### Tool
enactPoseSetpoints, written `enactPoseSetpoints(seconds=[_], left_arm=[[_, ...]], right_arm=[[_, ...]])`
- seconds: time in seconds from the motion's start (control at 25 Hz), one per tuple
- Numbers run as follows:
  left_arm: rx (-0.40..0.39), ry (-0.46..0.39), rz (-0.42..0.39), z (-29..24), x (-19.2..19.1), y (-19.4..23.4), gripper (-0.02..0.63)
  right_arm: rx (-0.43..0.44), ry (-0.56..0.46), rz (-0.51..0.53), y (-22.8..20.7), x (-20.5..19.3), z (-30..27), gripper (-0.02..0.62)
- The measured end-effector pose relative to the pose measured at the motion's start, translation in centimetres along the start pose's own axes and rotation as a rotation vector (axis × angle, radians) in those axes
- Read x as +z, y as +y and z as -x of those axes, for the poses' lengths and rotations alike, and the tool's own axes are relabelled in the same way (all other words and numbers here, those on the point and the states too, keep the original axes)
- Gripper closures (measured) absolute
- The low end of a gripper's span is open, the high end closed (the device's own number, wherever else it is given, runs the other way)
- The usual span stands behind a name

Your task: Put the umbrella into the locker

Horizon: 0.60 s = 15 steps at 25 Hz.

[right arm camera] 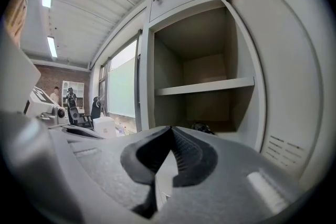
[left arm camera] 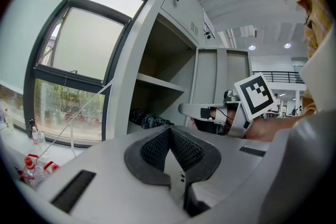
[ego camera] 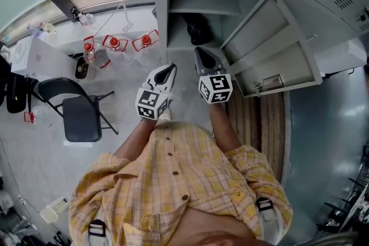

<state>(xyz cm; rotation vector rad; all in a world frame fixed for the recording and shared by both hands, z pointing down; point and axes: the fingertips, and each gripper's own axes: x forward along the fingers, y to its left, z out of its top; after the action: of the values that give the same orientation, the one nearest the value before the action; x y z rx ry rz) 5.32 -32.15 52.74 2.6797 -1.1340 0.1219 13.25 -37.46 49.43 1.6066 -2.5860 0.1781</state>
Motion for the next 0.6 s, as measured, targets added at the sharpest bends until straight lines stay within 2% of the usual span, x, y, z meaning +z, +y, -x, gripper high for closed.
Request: enactPoseSetpoints(seconds=[0.6], left_arm=[[-0.007,-0.011,-0.001,0.4,0.4,-0.7,0.602]], right_arm=[[0.022,-0.032,0.011,2.4,-0.4,2.6,0.598]])
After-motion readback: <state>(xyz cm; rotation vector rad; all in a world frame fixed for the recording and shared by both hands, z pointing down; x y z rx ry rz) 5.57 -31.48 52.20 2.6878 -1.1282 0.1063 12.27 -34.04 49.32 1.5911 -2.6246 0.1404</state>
